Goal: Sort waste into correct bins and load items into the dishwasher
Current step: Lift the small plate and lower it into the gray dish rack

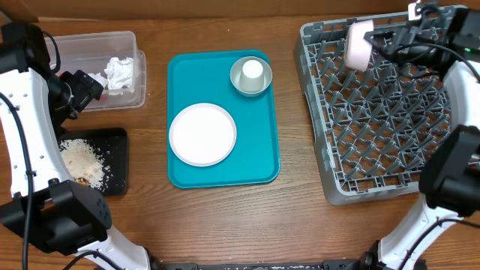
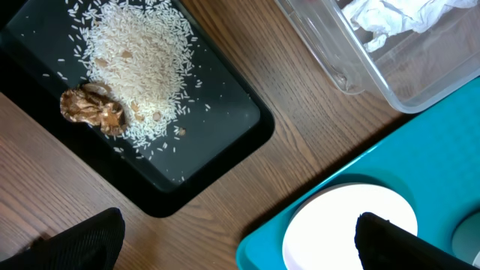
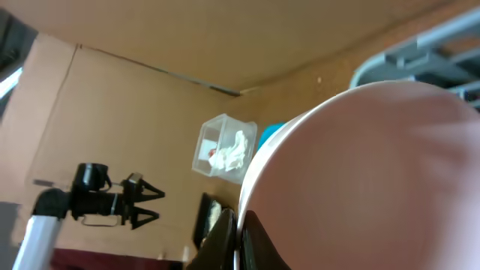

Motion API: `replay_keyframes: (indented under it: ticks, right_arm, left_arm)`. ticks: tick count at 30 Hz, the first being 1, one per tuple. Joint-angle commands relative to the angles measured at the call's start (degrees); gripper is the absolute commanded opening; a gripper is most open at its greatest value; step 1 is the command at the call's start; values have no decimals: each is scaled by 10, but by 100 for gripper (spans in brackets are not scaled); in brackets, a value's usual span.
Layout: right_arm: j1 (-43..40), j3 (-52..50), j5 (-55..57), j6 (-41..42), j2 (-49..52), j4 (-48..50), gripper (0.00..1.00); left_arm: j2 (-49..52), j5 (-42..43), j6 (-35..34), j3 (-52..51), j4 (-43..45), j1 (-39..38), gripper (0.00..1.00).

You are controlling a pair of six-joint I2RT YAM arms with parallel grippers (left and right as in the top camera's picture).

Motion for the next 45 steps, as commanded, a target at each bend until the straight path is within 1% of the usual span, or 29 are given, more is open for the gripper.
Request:
replay_keyframes:
  ticks: [1,5,11,14,22,30,31,32,37,40,43,45]
  right_arm:
    - [0,-5,-2,46,6,4,4]
    - [-4,-5,61,96,6,3,4]
    - [-5,-5,66,119,6,12,4]
    - [-5,-5,91,121,6,9,4]
    - [-12,-5,132,183,6,9,4]
    - [-42,-3,137,183,6,-1,4]
    - [-46,-3,136,183,6,-3,6]
    - [-50,-3,134,183,5,-7,11]
    - [-64,-3,137,181,-7,-24,14]
    - [-75,-3,173,180,-25,-48,14]
    - [-89,-3,218,161,-52,-85,20]
    - [-99,-3,254,151,-74,-114,20]
  left_arm:
    - [5,2,-5,4,0,1,100]
    - [5,2,-5,4,0,1,100]
    - [5,2,-6,4,0,1,100]
    - [5,2,-6,4,0,0,100]
    - [5,2,-5,4,0,0,100]
    - [5,2,-5,4,0,-1,100]
    - [5,2,-5,4,0,-1,100]
    - [5,2,-6,4,0,-1,100]
    - [5,2,-5,4,0,-1,100]
    - [5,2,-6,4,0,-1,100]
    - [5,2,-5,4,0,-1,100]
    - [5,2,-6,4,0,-1,100]
